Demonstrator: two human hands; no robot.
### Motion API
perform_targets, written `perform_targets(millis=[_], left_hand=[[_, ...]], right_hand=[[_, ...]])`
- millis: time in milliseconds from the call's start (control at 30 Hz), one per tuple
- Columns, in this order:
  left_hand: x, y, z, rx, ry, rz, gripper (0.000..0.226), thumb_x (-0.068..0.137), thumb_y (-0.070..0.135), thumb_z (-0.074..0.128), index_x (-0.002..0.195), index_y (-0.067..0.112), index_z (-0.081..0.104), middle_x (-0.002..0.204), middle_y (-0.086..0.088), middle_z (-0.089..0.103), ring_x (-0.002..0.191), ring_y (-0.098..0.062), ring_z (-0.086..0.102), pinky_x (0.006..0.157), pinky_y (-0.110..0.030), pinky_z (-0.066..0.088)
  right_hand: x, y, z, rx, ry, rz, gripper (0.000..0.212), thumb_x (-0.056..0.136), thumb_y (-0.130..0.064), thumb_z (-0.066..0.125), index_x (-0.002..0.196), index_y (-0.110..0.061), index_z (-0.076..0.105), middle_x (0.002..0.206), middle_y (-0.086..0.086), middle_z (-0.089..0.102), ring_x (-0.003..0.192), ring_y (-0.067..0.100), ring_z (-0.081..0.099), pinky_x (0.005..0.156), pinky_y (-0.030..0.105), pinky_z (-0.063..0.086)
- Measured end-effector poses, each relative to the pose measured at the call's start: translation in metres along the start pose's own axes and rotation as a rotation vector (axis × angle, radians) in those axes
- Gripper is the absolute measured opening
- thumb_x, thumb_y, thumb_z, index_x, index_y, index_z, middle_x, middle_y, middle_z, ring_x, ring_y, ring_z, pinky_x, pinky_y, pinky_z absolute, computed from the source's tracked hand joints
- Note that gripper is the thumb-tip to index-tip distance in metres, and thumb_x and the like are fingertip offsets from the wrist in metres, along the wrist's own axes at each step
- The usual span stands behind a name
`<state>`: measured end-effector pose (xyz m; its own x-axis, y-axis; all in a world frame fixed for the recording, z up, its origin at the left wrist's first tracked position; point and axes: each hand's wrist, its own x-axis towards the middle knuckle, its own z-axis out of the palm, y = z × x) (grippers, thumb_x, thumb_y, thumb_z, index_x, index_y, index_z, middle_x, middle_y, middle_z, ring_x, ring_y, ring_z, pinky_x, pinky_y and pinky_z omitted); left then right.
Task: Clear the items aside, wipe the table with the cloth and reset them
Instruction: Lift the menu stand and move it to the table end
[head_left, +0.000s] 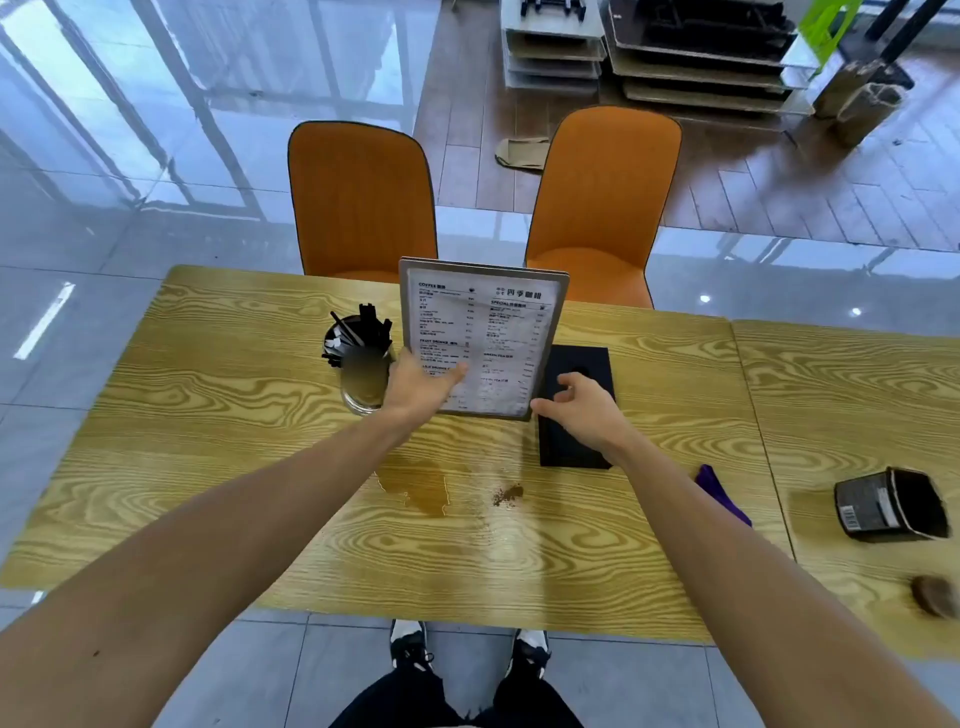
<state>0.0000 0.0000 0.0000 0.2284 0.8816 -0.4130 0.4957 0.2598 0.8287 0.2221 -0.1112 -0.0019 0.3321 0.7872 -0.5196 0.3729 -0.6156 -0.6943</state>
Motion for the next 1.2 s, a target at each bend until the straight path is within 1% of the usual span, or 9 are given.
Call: perform_targets(millis=[200,367,500,667,767,900,1033,1100,1200], left_hand=[[0.02,0.005,-0.014,-0.046,0.015,-0.033,0.12,0.082,0.045,0.079,0.16,0.009,-0.004,0.164,-0.013,0.027,0.152,-0.033,0.024,0.122,-0.054,0.025],[0.03,0.008,-0.014,-0.107,0.038,0.053,0.083,0.084,0.03,0.081,0.149,0.018,0.031,0.142,-0.005,0.057,0.133,-0.027,0.053,0.112,-0.053,0.043],[0.04,0.01,-0.013,-0.027,0.103,0.047,0.082,0.085,0.03,0.08,0.151,0.012,0.036,0.144,-0.009,0.053,0.135,-0.029,0.05,0.112,-0.051,0.043],[0.044,0.012,-0.009,0.158,0.227,0.061,0.051,0.092,0.034,0.072,0.133,0.012,0.051,0.128,-0.007,0.061,0.116,-0.027,0.062,0.098,-0.048,0.053],[0.047,0.013,-0.011,0.287,0.304,0.083,0.038,0.096,0.039,0.065,0.121,0.012,0.057,0.116,-0.005,0.069,0.104,-0.027,0.067,0.088,-0.047,0.056],[0.051,0.013,-0.015,0.266,0.313,0.136,0.031,0.094,0.04,0.067,0.106,0.012,0.061,0.099,0.001,0.071,0.086,-0.021,0.067,0.076,-0.039,0.056],[0.054,0.018,-0.017,0.168,0.316,0.181,0.025,0.092,0.04,0.069,0.098,0.018,0.062,0.083,0.019,0.06,0.072,-0.001,0.058,0.061,-0.018,0.041],[0.059,0.028,-0.02,0.102,0.324,0.193,0.022,0.092,0.039,0.069,0.096,0.02,0.061,0.083,0.02,0.06,0.074,0.002,0.058,0.062,-0.019,0.046],[0.07,0.045,-0.032,0.015,0.328,0.231,0.023,0.092,0.037,0.07,0.098,0.016,0.063,0.091,0.009,0.067,0.085,-0.013,0.067,0.072,-0.032,0.057]], right_hand=[[0.022,-0.02,0.01,0.198,0.088,0.014,0.098,0.089,-0.035,0.08,0.163,-0.014,0.019,0.161,0.011,0.041,0.142,0.029,0.047,0.1,0.036,0.043],[0.04,-0.026,0.022,0.312,0.143,-0.006,0.08,0.093,-0.027,0.077,0.158,-0.014,0.033,0.153,0.005,0.051,0.117,0.014,0.054,0.093,0.031,0.045],[0.053,-0.017,0.023,0.364,0.199,-0.001,0.063,0.097,-0.027,0.072,0.152,-0.017,0.044,0.137,-0.003,0.056,0.116,0.017,0.057,0.09,0.03,0.048],[0.072,-0.012,0.017,0.32,0.225,-0.036,0.015,0.099,-0.031,0.068,0.113,-0.026,0.068,0.11,-0.007,0.075,0.104,0.017,0.07,0.079,0.036,0.058],[0.082,-0.008,0.01,0.219,0.267,-0.08,0.01,0.1,-0.032,0.067,0.105,-0.025,0.071,0.104,-0.005,0.076,0.096,0.016,0.072,0.085,0.045,0.062],[0.089,-0.007,-0.002,0.285,0.238,-0.113,0.01,0.099,-0.032,0.068,0.091,-0.037,0.07,0.093,-0.019,0.075,0.097,0.017,0.075,0.071,0.03,0.065],[0.097,-0.018,-0.017,0.271,0.25,-0.137,0.01,0.098,-0.034,0.069,0.089,-0.034,0.07,0.094,-0.008,0.076,0.092,0.025,0.075,0.082,0.053,0.064],[0.099,-0.031,-0.026,0.247,0.271,-0.178,0.013,0.098,-0.036,0.069,0.085,-0.039,0.069,0.094,-0.01,0.075,0.091,0.021,0.074,0.082,0.053,0.064],[0.104,-0.059,-0.04,0.175,0.309,-0.253,0.013,0.097,-0.039,0.068,0.084,-0.038,0.069,0.093,-0.012,0.075,0.089,0.018,0.074,0.079,0.053,0.064]])
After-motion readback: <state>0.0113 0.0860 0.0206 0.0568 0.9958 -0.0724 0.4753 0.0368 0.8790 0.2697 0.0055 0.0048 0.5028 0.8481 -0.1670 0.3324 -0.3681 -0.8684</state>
